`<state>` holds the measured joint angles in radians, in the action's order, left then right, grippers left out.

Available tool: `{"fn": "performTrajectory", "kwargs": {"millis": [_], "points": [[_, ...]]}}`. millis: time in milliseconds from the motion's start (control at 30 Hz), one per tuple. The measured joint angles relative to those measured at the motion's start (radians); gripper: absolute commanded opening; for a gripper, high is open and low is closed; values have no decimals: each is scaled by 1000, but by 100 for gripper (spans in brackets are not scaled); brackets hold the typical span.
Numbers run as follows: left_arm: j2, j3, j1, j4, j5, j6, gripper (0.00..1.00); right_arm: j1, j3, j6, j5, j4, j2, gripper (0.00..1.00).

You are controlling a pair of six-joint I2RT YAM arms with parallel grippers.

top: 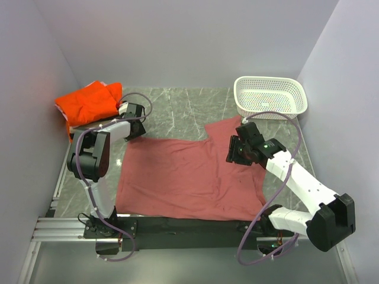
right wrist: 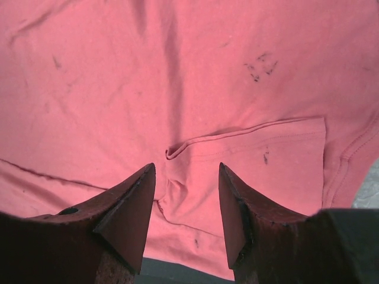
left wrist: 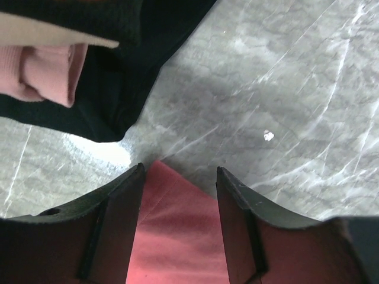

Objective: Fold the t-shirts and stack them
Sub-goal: Fold the tshirt

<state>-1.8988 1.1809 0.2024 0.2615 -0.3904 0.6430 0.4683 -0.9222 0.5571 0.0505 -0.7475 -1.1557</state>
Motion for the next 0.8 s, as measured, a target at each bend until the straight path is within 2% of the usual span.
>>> {"fn": "performTrajectory", "kwargs": {"millis": [167,367,633,800], "points": [[5,-3,0,11,-8,0,59,-3,19,-2,-14,8,0,54],[7,-13,0,13,-26,0,54,-11,32,-5,-19,16,-1,54],[7,-13,0,14,-27,0,28,-60,24,-30,-27,43,-67,54],[7,-12,0,15,-29,-3,10,-136,-63,-63,8,52,-183,54]]}}
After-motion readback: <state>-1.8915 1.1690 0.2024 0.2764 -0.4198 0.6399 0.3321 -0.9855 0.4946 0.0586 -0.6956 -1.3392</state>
